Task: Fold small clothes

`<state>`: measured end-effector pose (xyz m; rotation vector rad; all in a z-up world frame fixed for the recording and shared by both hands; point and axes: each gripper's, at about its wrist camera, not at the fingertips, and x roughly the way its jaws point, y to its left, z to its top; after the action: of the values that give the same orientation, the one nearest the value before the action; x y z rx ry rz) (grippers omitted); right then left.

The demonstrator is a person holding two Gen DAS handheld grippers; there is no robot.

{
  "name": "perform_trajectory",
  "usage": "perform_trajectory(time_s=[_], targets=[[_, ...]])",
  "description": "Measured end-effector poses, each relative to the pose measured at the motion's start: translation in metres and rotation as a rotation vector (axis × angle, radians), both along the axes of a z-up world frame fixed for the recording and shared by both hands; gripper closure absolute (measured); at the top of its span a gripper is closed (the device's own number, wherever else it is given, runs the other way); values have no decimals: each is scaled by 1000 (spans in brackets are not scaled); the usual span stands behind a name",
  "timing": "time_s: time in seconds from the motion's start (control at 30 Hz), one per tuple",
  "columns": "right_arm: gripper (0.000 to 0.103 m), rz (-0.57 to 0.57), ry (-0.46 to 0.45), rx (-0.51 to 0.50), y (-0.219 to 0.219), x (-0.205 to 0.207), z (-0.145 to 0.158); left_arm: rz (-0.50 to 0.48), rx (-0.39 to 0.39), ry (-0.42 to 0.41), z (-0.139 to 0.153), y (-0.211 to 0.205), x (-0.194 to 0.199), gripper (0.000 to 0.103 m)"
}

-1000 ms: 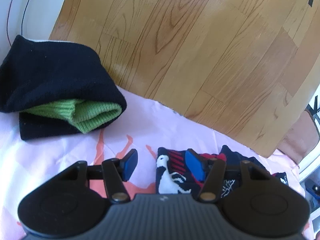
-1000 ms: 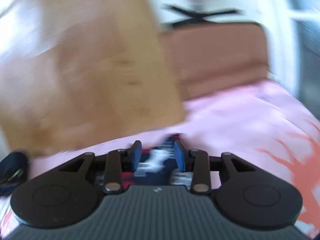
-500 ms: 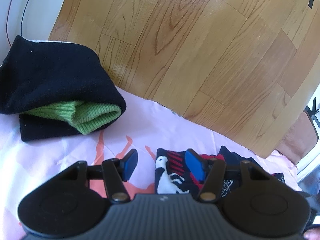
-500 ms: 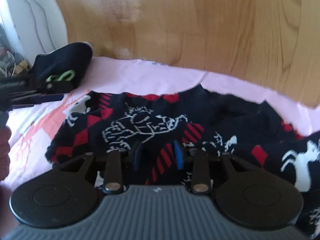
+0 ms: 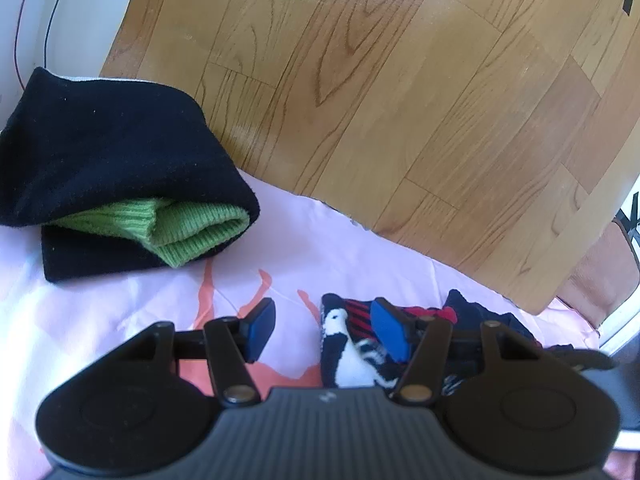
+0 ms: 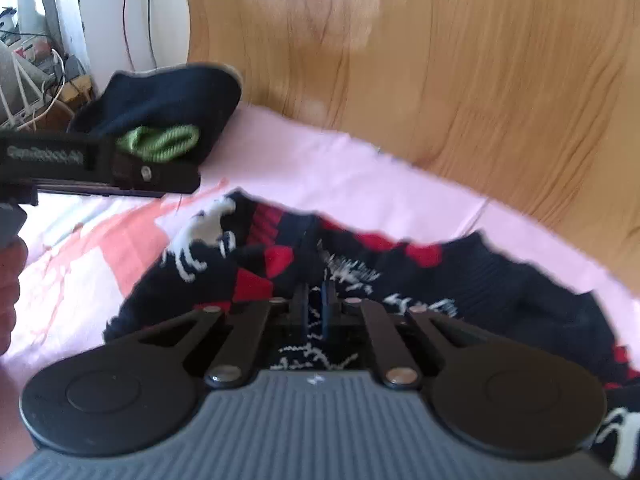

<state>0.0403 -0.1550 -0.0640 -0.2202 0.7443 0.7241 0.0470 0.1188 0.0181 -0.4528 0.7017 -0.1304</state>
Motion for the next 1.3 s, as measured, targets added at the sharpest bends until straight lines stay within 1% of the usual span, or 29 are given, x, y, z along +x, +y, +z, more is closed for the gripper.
perform_trajectory(time_s=[0.1, 0.13, 0.2, 0.23, 0.27, 0.3, 0.33, 0.37, 0.4, 0.43, 0.47, 0.53, 0.6, 0.67, 0.7, 0.73, 0.77, 0.8, 0.83, 0.87, 0.9, 0.93, 0.97, 1.03, 1.1, 1.13, 1.17, 1.23, 1.3], targets=[[95, -100, -94, 65, -23, -4, 16, -11, 8, 1, -1, -5, 0, 49], [95, -129, -119, 51, -27, -3, 17, -18, 14, 1, -1, -7, 1, 49], [94, -180, -165, -60, -26, -2, 2, -35, 39, 7, -4, -15, 2, 49], [91, -176, -138, -104, -23, 0, -10, -43, 61, 12, -6, -20, 3, 50], [91, -183, -138, -89, -25, 0, -14, -52, 84, 16, -8, -24, 3, 50], [90, -176, -125, -47, -29, 1, -11, -64, 107, 18, -10, -29, 3, 50], [88, -178, -65, 12, -38, 7, -2, -78, 125, 19, -11, -34, 3, 50], [85, -192, -8, 105, -52, 13, 9, -90, 144, 20, -12, -38, 3, 50], [84, -217, 19, 200, -66, 18, 18, -99, 162, 22, -13, -42, 3, 50], [84, -254, 13, 259, -80, 21, 28, -106, 181, 24, -14, -46, 2, 50], [83, -293, -20, 260, -93, 24, 38, -113, 197, 25, -14, -49, 3, 50], [80, -323, -50, 204, -112, 25, 46, -121, 225, 31, -17, -55, 3, 50], [76, -345, 3, 195, -128, 24, 43, -124, 256, 28, -19, -58, 3, 50], [64, -303, 62, 213, -136, 10, 38, -126, 283, 21, -19, -62, 2, 50], [58, -261, 66, 218, -134, -1, 36, -126, 291, 19, -20, -63, 1, 50], [44, -218, 61, 217, -130, -15, 35, -127, 295, 18, -20, -63, 1, 50], [35, -179, 49, 205, -126, -29, 32, -127, 297, 17, -20, -63, 1, 50], [36, -144, 27, 177, -120, -43, 27, -126, 295, 17, -21, -63, 1, 50], [43, -119, 3, 135, -115, -54, 22, -126, 294, 17, -21, -63, 1, 50], [73, -114, -17, 75, -107, -65, 11, -126, 293, 17, -20, -63, 1, 50], [80, -125, -55, 50, -109, -72, 8, -126, 293, 17, -21, -62, 1, 50], [88, -144, -47, 80, -118, -72, 12, -126, 293, 16, -21, -62, 1, 50], [89, -197, -20, 150, -135, -70, 21, -125, 294, 16, -20, -63, 2, 50], [89, -263, -34, 265, -164, -74, 43, -125, 293, 16, -20, -62, 1, 50], [89, -239, -29, 339, -180, -83, 60, -125, 292, 18, -20, -62, 1, 50], [89, -206, -25, 353, -181, -89, 66, -125, 293, 18, -20, -62, 1, 50], [89, -159, -18, 346, -178, -94, 68, -125, 293, 17, -20, -62, 1, 50], [88, -73, -2, 284, -163, -103, 66, -124, 291, 18, -20, -62, 1, 50], [81, -9, 54, 229, -146, -102, 51, -124, 289, 18, -20, -62, 2, 50]])
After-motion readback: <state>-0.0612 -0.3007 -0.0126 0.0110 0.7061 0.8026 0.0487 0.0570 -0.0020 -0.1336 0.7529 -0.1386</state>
